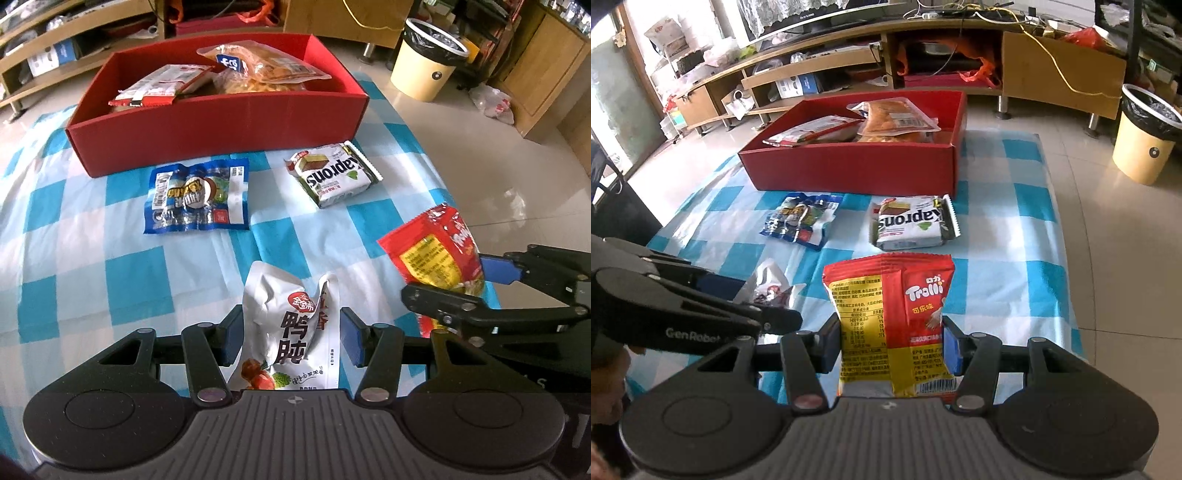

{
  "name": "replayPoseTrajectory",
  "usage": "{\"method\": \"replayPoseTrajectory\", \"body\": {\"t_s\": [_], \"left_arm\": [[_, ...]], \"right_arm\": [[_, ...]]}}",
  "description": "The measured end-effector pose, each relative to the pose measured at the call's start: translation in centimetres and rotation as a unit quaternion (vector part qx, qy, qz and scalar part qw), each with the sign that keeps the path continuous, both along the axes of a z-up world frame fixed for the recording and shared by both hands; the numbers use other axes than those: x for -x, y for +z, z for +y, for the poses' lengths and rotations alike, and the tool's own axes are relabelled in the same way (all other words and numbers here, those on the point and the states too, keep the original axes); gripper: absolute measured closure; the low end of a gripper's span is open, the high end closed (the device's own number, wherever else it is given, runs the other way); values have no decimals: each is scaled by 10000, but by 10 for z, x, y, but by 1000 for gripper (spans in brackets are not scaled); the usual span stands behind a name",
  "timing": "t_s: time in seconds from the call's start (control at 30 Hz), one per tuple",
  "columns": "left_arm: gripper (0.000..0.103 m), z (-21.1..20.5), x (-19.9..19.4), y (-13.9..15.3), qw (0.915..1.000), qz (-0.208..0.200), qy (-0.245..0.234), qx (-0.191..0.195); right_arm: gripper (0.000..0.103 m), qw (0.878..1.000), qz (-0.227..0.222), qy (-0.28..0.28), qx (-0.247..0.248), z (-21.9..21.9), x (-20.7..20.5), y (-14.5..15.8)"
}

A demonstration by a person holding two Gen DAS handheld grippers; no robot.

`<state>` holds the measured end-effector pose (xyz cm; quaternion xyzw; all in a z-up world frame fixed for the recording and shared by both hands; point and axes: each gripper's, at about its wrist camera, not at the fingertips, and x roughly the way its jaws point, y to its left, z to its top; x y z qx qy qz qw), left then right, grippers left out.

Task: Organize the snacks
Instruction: 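Carry the duck packet with the left tool while the right tool carries the Trolli bag to the box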

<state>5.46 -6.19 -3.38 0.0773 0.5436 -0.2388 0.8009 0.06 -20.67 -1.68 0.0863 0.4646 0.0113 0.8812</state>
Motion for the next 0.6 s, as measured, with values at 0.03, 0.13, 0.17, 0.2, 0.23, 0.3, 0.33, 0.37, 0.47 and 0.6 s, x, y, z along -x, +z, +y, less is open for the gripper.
{"method": "replayPoseTrajectory", "body": {"t_s": [0.03, 0.13, 0.17, 0.2, 0.23, 0.3, 0.33, 0.37, 0.47, 0.6], "left_arm": [[42, 1, 2, 1, 10000, -23, 29, -20], [42, 4, 2, 5, 9999, -83, 72, 8], [42, 5, 2, 8, 9999, -114, 109, 44], [42, 6, 1, 12, 9997, -160, 136, 84], [42, 7, 1, 17, 9995, -230, 152, 126], [42, 8, 0, 27, 9988, -405, 177, 199], [42, 7, -1, 32, 9984, -484, 201, 232], [42, 7, -3, 37, 9977, -583, 225, 275], [42, 6, -8, 49, 9959, -801, 276, 325], [42, 2, -21, 57, 9944, -919, 353, 374]], "right_arm": [[53, 10000, -22, -12, -12, 1, 1, 1], [53, 9999, -97, -73, -27, 5, 4, 4], [53, 9999, -140, -90, -37, 5, 5, 6], [53, 9997, -193, -113, -46, 6, 5, 9], [53, 9995, -262, -135, -60, 6, 5, 12], [53, 9989, -398, -195, -140, 4, 4, 19], [53, 9985, -456, -227, -174, 3, 4, 22], [53, 9981, -531, -249, -193, 2, 3, 27], [53, 9965, -727, -312, -255, 0, -2, 35], [53, 9949, -864, -394, -333, -6, -15, 42]]}}
